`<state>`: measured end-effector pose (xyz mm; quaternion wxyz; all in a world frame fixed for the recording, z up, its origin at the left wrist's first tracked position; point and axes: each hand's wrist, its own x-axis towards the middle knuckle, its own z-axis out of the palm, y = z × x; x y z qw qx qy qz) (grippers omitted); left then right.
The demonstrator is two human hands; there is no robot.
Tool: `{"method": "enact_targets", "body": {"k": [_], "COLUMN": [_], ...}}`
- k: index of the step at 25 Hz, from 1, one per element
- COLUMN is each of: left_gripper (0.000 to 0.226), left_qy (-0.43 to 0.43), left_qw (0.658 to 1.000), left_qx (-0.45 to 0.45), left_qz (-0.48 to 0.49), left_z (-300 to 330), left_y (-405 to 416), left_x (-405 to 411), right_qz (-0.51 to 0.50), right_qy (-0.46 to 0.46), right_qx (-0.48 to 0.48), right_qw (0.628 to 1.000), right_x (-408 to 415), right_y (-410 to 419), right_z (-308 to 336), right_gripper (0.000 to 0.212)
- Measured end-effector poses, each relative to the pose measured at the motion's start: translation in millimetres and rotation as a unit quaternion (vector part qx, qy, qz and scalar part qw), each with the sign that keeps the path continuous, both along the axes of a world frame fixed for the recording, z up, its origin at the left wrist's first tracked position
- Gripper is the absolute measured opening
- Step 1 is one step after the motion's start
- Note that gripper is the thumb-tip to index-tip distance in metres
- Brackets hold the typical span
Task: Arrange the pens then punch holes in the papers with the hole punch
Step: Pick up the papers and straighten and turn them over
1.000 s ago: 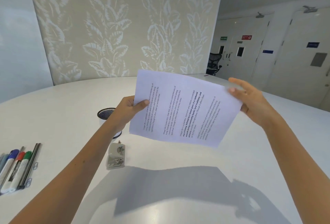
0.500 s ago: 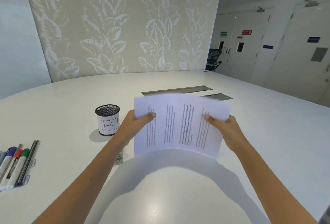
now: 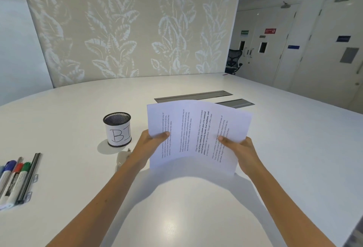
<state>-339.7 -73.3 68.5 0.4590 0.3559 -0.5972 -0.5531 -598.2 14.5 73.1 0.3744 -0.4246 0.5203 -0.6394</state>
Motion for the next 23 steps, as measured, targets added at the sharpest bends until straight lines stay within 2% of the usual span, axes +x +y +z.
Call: {"method": "enact_targets", "body": {"k": [3,6,8,11,13,14,16,17,18,19,21,23], "left_gripper": [0.016,0.021,0.037,0.074,0.089,0.094,0.098,0.096,0.090,0.078,0.039,0.011], "left_qy": [-0.003,0.002,0.023,0.059,0.008,-0.054,-0.192,-0.239,-0.262,-0.271,-0.256,-0.222], "left_qw": [1.000,1.000,0.998,0.988,0.975,0.959,0.900,0.876,0.867,0.872,0.898,0.924], "left_qx": [0.023,0.011,-0.038,-0.096,-0.154,-0.208,-0.339,-0.385,-0.407,-0.405,-0.351,-0.299], "left_qz": [0.010,0.028,0.050,0.107,0.158,0.184,0.198,0.167,0.113,0.050,-0.066,-0.089], "left_z": [-9.1,-2.1,6.6,25.8,39.8,44.9,57.5,65.3,74.1,81.7,89.9,88.8], "left_y": [3.2,3.0,-2.7,-15.2,-21.8,-24.0,-21.5,-18.5,-14.8,-12.2,-5.1,-3.9], "left_x": [-4.9,-3.7,-0.5,7.0,12.7,15.0,15.3,13.2,10.3,7.3,0.9,-4.4], "right_qz": [-0.031,-0.057,-0.047,-0.042,-0.049,-0.053,-0.056,-0.051,-0.042,-0.035,-0.016,-0.024], "right_qy": [0.001,0.026,0.058,0.114,0.165,0.207,0.322,0.379,0.432,0.478,0.532,0.561], "right_qx": [0.022,0.022,0.010,0.005,0.013,0.024,0.051,0.058,0.059,0.055,0.033,0.001], "right_qw": [0.999,0.998,0.997,0.993,0.985,0.976,0.944,0.922,0.899,0.876,0.846,0.827], "right_x": [4.2,-1.0,-7.6,-17.2,-23.3,-25.5,-26.5,-24.5,-20.0,-13.6,-0.9,5.8], "right_y": [-0.8,-1.6,0.3,6.6,10.3,11.9,13.5,13.3,13.0,12.5,12.1,12.2], "right_z": [-12.5,0.3,16.9,45.5,65.2,75.7,98.4,109.7,120.3,129.9,145.6,156.8], "right_gripper": [0.029,0.024,0.026,0.026,0.027,0.025,0.022,0.021,0.020,0.019,0.017,0.021]}}
